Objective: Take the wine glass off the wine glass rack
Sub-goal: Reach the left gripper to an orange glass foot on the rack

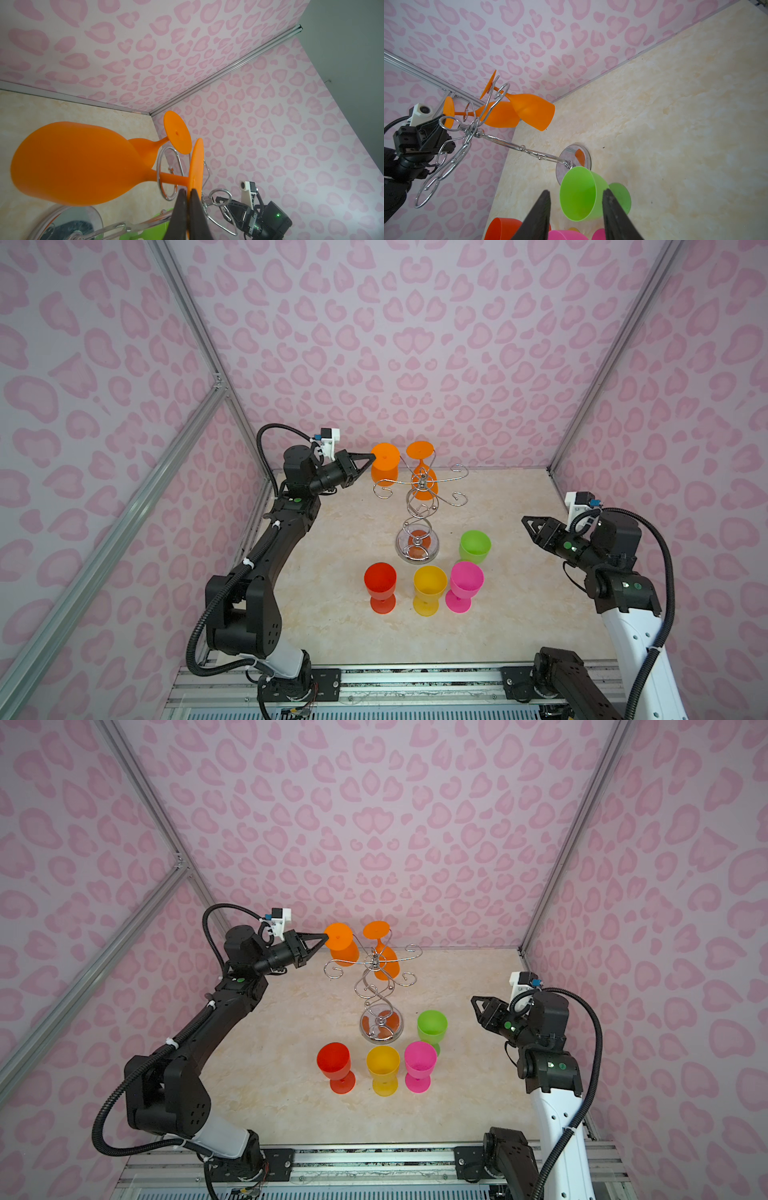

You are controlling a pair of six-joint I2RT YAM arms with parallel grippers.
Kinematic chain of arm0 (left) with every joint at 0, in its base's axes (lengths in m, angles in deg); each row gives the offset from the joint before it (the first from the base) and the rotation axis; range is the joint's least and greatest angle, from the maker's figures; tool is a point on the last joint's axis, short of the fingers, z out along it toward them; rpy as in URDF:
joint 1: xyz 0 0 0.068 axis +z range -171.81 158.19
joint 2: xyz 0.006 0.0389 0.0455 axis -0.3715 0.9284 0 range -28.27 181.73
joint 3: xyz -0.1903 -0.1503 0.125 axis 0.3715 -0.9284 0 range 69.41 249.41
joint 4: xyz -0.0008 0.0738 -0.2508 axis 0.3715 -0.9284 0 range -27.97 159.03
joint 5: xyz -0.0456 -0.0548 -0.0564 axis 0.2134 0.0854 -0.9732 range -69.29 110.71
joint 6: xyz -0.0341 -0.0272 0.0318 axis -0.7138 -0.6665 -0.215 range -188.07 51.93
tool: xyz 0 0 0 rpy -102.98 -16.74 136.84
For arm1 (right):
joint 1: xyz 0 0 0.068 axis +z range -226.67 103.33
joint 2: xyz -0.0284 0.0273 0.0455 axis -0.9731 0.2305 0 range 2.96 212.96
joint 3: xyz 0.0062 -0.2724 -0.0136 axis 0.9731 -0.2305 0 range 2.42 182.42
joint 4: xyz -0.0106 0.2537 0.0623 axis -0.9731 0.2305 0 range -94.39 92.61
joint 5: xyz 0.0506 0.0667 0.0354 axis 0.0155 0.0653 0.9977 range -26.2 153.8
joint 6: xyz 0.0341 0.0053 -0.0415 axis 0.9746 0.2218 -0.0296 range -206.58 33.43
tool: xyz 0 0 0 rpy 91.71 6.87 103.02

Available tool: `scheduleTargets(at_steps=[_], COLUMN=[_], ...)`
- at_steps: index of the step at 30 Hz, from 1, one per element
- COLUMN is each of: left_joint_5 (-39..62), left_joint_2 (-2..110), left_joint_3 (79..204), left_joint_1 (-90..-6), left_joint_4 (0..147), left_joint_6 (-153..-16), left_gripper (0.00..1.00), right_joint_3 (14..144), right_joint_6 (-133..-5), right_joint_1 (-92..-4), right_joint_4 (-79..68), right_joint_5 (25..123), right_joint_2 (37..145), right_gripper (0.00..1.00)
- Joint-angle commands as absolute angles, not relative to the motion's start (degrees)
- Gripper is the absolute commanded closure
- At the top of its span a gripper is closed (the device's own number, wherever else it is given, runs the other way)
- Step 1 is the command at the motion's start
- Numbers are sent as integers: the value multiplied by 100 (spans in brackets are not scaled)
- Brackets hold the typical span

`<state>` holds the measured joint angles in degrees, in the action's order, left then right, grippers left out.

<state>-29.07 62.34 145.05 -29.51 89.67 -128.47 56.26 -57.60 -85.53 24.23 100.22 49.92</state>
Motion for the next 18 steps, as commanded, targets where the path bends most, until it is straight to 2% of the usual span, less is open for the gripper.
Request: scheduleTargets(at_steps=[1, 18], left_joint_5=[-2945, -3087], left_joint_2=[6331, 6785], left_joint_3=[14614, 15189], left_joint_1=[-2932, -3176], left_joint_4=[9153, 9258], left_joint_6=[-12931, -13047], left_gripper=[98, 98], right_joint_3=[5577, 5406], right_joint_6=[-5707, -5633], right_joint_1=[-8572, -8603], right_joint_4=[2261, 2127], right_joint_5=[10089, 10133], right_joint_2=[4990, 4972], right_gripper=[58, 58])
